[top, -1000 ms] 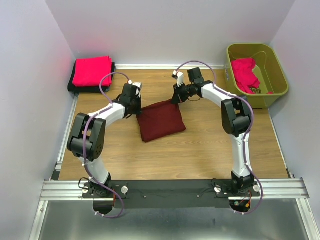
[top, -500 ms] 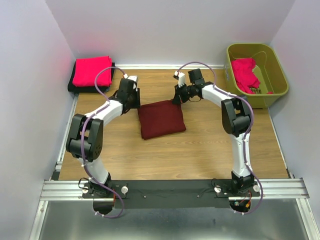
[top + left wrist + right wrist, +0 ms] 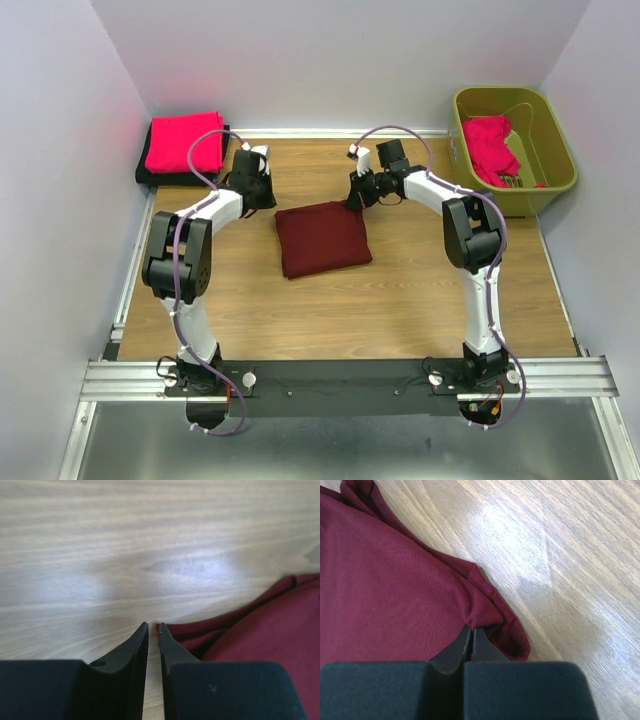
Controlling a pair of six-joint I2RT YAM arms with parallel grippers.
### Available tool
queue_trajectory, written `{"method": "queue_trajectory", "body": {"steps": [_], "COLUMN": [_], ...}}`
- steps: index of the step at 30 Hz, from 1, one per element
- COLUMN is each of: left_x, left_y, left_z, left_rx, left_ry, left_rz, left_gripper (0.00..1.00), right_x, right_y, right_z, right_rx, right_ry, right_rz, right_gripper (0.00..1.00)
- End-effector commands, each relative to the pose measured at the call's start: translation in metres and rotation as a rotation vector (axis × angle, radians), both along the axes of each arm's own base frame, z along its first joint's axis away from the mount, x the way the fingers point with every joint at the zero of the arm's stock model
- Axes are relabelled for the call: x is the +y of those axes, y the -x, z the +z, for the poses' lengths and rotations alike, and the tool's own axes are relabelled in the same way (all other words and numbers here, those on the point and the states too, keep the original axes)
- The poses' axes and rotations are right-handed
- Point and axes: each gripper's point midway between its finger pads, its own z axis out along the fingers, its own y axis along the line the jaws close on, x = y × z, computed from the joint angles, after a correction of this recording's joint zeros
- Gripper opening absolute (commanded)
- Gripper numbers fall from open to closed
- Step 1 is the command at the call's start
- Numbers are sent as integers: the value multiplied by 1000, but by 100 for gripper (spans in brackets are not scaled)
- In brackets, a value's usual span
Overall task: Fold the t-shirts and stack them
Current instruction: Fold the tshirt
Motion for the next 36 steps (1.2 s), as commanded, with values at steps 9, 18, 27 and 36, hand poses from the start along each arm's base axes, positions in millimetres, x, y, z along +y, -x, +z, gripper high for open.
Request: {"method": "queue_trajectory", "body": {"steps": [9,18,27,36], "left_x": [-31,-34,-37,-37], "left_y": [9,18,29,33], "left_z": [-17,-46,-74,-78], "left_rx": [47,118,204,223], "left_ry": [61,70,95,101], "left_rz": [-126,-121,-105,-96], "left_gripper": [22,20,11,0], "right_x": [-3,-1,-2,-10], "right_y": [-3,-7,-11,-10], "right_z": [5,3,12,48], "right_rx": [-9,6,-14,-74], "right_ry": [-5,-13,-7,-3], "right_rz": [-15,-27,-48,-85], "right_gripper": [1,1,1,1]}}
